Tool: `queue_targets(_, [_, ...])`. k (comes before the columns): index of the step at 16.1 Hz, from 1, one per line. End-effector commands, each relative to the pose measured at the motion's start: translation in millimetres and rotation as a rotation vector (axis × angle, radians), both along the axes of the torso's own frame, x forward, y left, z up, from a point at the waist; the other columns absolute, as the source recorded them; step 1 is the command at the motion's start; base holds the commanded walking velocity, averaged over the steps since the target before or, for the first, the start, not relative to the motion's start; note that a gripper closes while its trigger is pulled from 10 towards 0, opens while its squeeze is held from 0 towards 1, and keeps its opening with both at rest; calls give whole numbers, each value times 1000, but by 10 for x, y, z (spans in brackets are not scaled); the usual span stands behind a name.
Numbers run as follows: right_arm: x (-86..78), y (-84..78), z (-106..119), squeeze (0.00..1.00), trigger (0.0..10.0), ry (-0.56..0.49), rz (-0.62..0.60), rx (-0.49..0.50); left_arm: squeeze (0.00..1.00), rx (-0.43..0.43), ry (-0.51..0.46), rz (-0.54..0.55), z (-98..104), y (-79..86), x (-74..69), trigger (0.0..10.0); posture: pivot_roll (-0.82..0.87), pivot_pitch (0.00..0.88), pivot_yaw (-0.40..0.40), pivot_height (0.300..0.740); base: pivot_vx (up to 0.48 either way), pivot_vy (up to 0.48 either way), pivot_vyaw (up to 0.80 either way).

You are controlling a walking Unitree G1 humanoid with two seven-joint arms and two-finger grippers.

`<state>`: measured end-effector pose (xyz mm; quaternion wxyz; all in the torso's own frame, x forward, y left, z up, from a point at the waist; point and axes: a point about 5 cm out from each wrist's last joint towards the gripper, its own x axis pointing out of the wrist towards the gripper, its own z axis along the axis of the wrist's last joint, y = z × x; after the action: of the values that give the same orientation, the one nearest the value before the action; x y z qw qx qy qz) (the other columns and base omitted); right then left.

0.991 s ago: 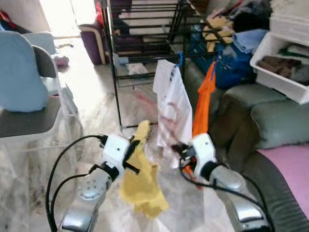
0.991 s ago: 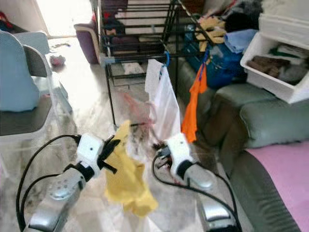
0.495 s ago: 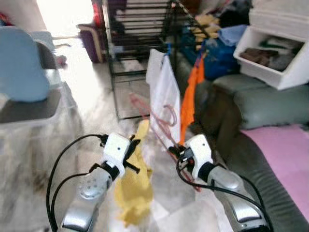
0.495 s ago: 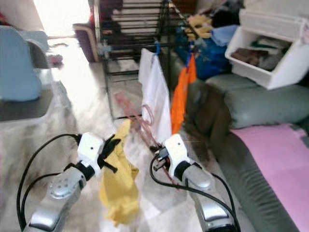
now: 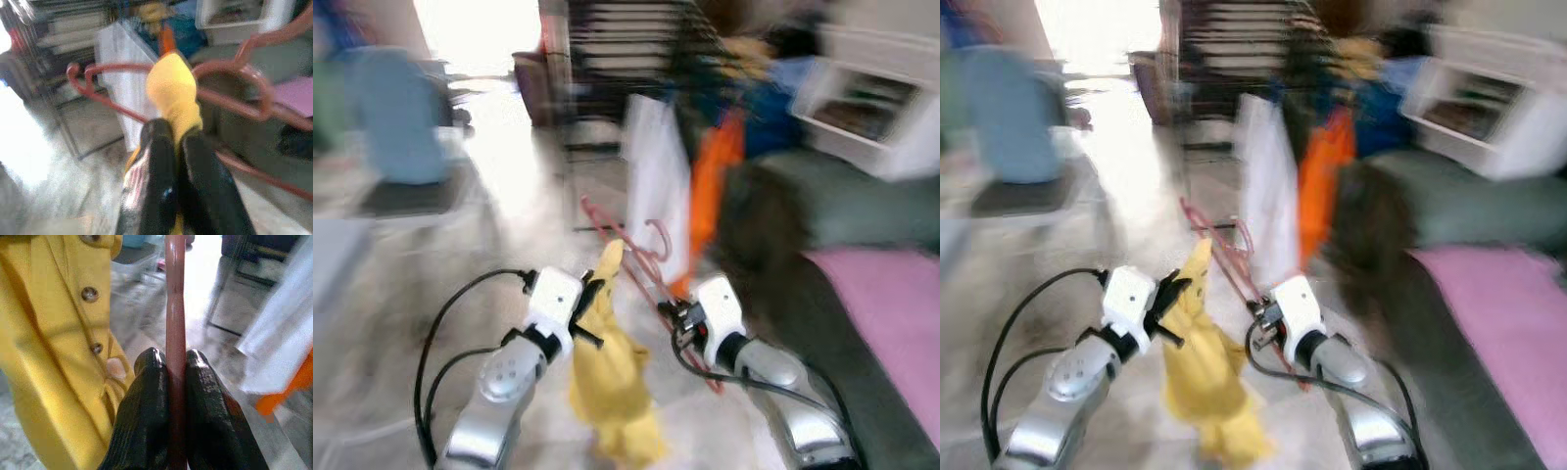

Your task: Hang hanger

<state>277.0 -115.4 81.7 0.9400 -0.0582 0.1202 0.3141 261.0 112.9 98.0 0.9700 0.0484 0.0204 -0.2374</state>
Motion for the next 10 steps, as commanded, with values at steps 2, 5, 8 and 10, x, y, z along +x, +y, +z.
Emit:
queue_targets(2, [-25, -21, -19, 0, 10000, 9, -5, 0, 0, -12, -39, -2, 114, -14, 47, 10000, -109, 0, -15, 740, 0, 0, 0])
queue_targets(5, [-27, 8, -26, 0, 10000, 12, 20, -3, 0, -7, -34, -3, 97, -11, 45, 10000, -109, 0, -16, 740, 0, 0, 0])
queue_targets(8, [-17, 5, -22, 0, 10000, 12, 25, -7, 0, -20, -32, -11, 100, -39, 45, 10000, -113, 0, -17, 740, 0, 0, 0])
queue_targets(10, [-28, 12, -22, 0, 10000, 10, 36, -13, 0, -26, -31, -13, 100, -47, 47, 10000, -115, 0, -17, 740, 0, -324, 0])
